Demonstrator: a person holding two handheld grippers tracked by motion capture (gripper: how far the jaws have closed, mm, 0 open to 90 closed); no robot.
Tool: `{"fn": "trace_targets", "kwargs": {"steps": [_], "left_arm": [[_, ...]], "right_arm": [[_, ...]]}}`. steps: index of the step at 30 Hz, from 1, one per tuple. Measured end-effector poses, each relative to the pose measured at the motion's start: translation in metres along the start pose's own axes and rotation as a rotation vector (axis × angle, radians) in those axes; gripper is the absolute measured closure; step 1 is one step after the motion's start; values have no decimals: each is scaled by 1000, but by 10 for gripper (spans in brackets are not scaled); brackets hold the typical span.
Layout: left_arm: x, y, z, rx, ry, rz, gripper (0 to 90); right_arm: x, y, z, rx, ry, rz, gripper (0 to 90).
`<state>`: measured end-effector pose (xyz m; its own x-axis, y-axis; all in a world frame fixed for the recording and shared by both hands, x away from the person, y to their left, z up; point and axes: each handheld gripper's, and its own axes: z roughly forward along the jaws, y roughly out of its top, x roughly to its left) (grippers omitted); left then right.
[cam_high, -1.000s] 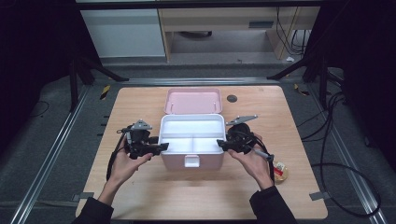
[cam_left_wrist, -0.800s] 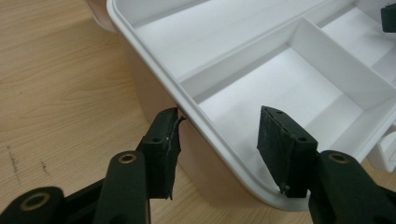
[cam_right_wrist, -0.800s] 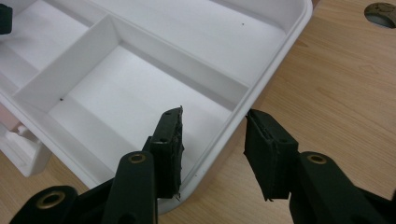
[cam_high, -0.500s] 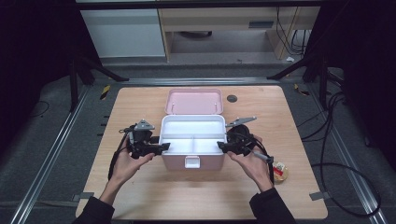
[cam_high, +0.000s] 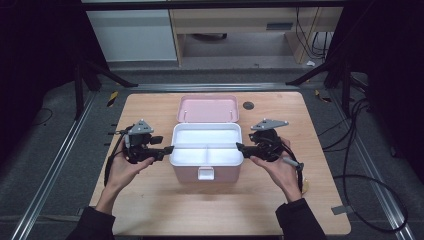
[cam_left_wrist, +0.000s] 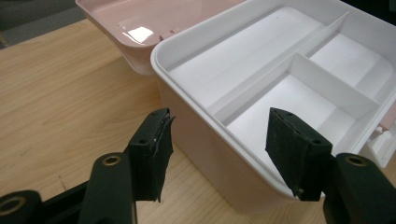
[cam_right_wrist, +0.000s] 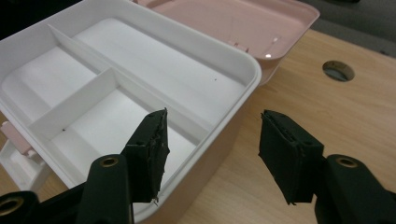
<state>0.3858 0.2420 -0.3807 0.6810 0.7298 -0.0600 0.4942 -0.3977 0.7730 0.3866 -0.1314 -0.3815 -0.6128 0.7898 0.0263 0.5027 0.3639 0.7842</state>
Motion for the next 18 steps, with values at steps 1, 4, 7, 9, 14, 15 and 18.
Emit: {"fn": "trace_targets", "kwargs": {"steps": [1,4,7,9,14,15,18], "left_arm": [[1,1,0,0,-3,7,404],[6,8,-1,10,-15,38,407],[10,16,2,23,-44,61,414],[12,20,5,48,-49,91,420],[12,31,11,87,-78,152,447],[12,33,12,86,-93,160,450],[13,40,15,93,-134,182,459]], "right_arm": [[-1,3,-2,-9,-5,-14,408],[-6,9,-4,-31,-4,-40,397],[-10,16,-5,-48,34,-69,391],[-12,20,-4,-39,45,-92,394],[-16,33,-5,-27,73,-124,376],[-17,35,-4,-23,83,-130,373],[-20,43,-2,11,80,-162,380]]}}
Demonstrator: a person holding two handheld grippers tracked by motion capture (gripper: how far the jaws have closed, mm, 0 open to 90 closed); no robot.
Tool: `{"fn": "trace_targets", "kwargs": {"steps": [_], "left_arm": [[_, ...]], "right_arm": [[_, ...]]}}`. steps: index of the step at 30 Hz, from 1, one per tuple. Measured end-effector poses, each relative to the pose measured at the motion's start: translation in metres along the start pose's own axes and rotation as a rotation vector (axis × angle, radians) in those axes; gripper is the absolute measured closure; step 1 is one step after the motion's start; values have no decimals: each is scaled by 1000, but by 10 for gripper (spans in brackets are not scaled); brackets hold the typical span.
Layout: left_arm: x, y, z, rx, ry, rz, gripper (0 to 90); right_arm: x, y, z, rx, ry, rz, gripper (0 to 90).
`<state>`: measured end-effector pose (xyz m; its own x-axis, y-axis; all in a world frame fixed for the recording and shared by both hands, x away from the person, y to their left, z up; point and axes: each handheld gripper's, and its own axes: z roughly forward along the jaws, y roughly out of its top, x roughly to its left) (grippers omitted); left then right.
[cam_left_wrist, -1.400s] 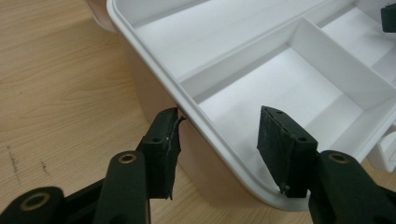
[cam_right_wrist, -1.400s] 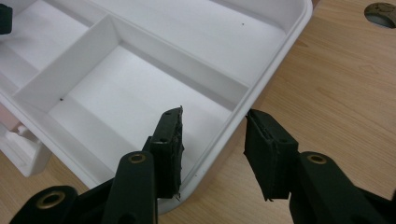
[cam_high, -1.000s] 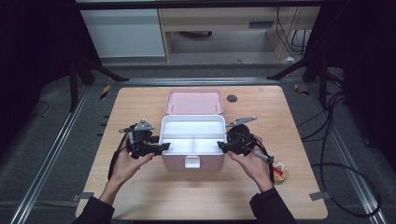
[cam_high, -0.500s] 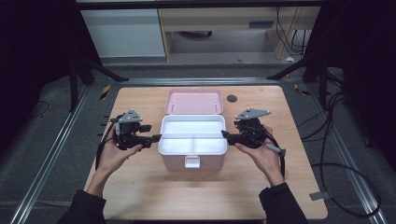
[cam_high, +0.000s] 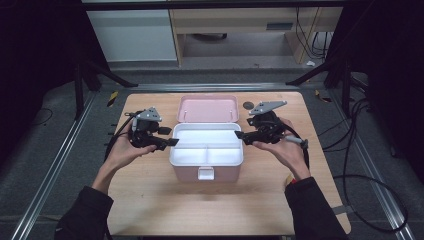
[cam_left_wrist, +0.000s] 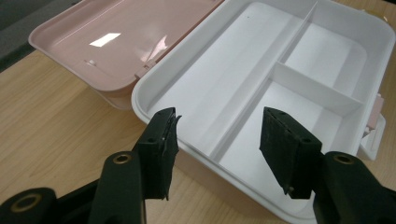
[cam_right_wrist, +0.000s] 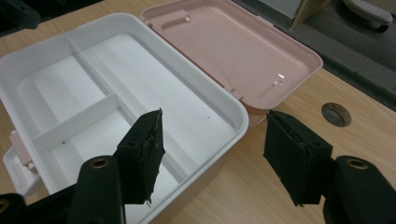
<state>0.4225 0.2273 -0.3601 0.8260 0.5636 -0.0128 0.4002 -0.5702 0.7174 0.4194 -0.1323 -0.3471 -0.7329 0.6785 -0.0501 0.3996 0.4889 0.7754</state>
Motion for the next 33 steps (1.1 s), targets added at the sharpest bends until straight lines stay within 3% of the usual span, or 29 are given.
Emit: {"fn": "trace_targets", "kwargs": {"steps": [7,8,10,12,16,19,20,24,29,33], "left_arm": [[4,14,6,69,-10,74,468],[5,18,7,85,-9,100,483],[5,20,7,94,-9,110,492],[7,25,9,104,-30,126,511],[8,30,15,164,-51,178,555],[10,31,16,155,-76,174,591],[11,31,18,156,-90,180,607],[12,29,23,190,-101,201,654],[8,28,30,229,-116,259,700],[3,28,37,272,-132,301,726]], "right_arm": [[-8,9,3,34,25,-47,399],[-10,12,4,59,23,-86,410],[-11,13,5,63,26,-99,415],[-12,16,7,86,44,-158,429],[-14,20,9,96,89,-198,459],[-15,22,11,126,89,-236,483],[-14,24,13,148,102,-269,506],[-12,25,15,165,127,-305,542],[-4,28,23,228,177,-385,609],[3,28,28,257,203,-413,672]]}}
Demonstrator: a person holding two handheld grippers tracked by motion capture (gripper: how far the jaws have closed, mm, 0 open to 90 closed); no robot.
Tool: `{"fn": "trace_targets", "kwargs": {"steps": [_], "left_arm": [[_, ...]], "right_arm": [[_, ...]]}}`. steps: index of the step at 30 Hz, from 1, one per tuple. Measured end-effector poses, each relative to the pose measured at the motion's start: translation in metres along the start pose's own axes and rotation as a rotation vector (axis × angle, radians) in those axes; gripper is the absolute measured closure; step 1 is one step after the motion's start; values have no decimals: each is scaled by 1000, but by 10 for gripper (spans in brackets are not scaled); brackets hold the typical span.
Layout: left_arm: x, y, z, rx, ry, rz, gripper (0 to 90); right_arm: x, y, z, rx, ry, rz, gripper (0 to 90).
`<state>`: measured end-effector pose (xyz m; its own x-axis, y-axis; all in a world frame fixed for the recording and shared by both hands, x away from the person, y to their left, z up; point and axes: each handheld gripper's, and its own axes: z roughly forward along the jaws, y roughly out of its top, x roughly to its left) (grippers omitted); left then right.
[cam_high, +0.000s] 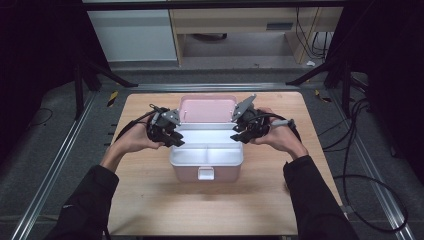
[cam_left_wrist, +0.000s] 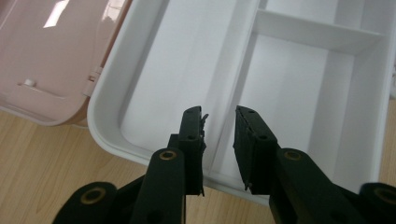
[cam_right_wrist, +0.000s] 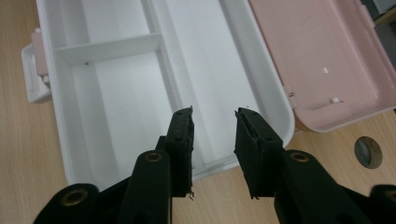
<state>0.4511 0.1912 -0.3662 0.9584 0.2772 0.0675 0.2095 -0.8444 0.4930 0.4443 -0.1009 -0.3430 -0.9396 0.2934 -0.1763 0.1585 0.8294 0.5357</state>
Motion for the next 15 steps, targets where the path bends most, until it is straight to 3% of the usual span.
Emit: {"fn": "trace_targets", "kwargs": {"steps": [4,10,12,15], "left_arm": [[1,-1,3,42,-13,23,755],[3,-2,5,56,-31,34,785],[3,3,6,98,-30,57,800],[5,6,7,122,-33,69,815]], "right_arm": [[3,4,8,58,25,-33,720],[3,8,20,119,53,-66,752],[4,8,25,151,58,-80,765],[6,9,30,188,73,-84,788]]}}
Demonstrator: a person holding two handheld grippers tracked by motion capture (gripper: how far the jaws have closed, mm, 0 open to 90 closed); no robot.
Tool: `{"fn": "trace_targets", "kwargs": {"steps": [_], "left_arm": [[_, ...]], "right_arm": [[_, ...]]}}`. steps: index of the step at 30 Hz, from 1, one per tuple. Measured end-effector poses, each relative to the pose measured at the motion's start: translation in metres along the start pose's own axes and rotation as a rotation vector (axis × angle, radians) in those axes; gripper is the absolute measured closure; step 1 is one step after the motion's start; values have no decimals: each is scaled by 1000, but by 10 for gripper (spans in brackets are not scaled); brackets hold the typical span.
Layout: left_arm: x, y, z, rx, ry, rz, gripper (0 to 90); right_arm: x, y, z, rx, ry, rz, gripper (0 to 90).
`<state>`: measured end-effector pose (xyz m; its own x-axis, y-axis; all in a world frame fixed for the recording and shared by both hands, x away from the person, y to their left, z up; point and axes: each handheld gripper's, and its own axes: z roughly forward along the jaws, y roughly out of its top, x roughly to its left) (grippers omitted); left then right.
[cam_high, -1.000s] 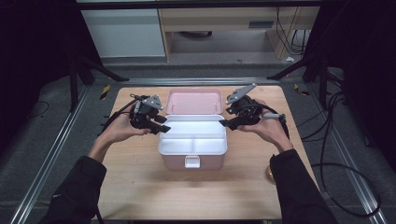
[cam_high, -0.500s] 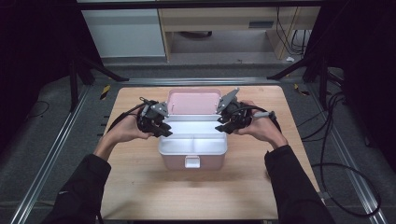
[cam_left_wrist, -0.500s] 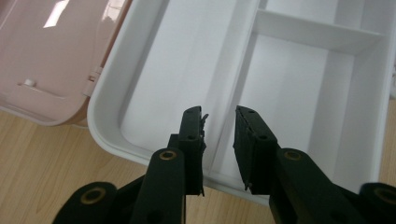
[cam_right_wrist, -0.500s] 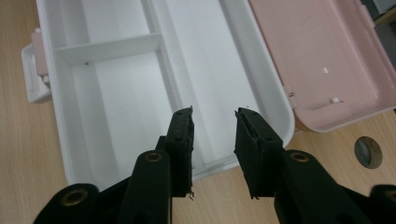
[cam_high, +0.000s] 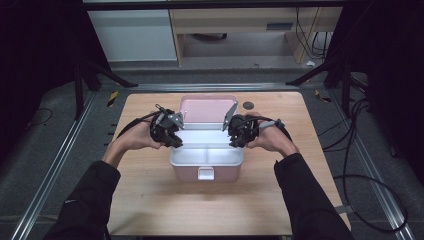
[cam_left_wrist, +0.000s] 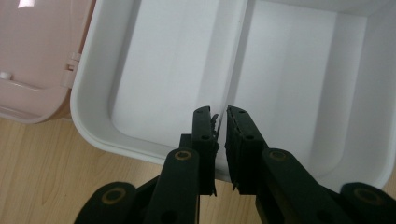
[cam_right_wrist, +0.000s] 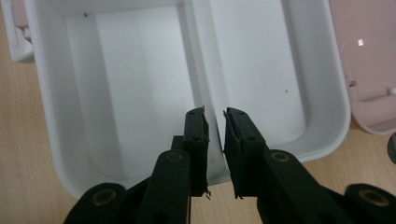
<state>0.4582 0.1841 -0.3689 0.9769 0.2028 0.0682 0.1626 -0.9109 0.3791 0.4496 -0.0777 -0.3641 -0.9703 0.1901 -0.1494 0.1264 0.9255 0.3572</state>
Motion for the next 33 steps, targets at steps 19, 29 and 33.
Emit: {"fn": "trace_targets", "kwargs": {"steps": [19,29,33], "left_arm": [[8,10,12,87,-67,55,847],[9,16,13,129,-78,91,864],[10,17,13,138,-85,96,868]], "right_arm": [[-8,1,13,73,50,3,833],[-14,0,17,65,101,33,839],[-15,-1,16,56,108,33,844]]}}
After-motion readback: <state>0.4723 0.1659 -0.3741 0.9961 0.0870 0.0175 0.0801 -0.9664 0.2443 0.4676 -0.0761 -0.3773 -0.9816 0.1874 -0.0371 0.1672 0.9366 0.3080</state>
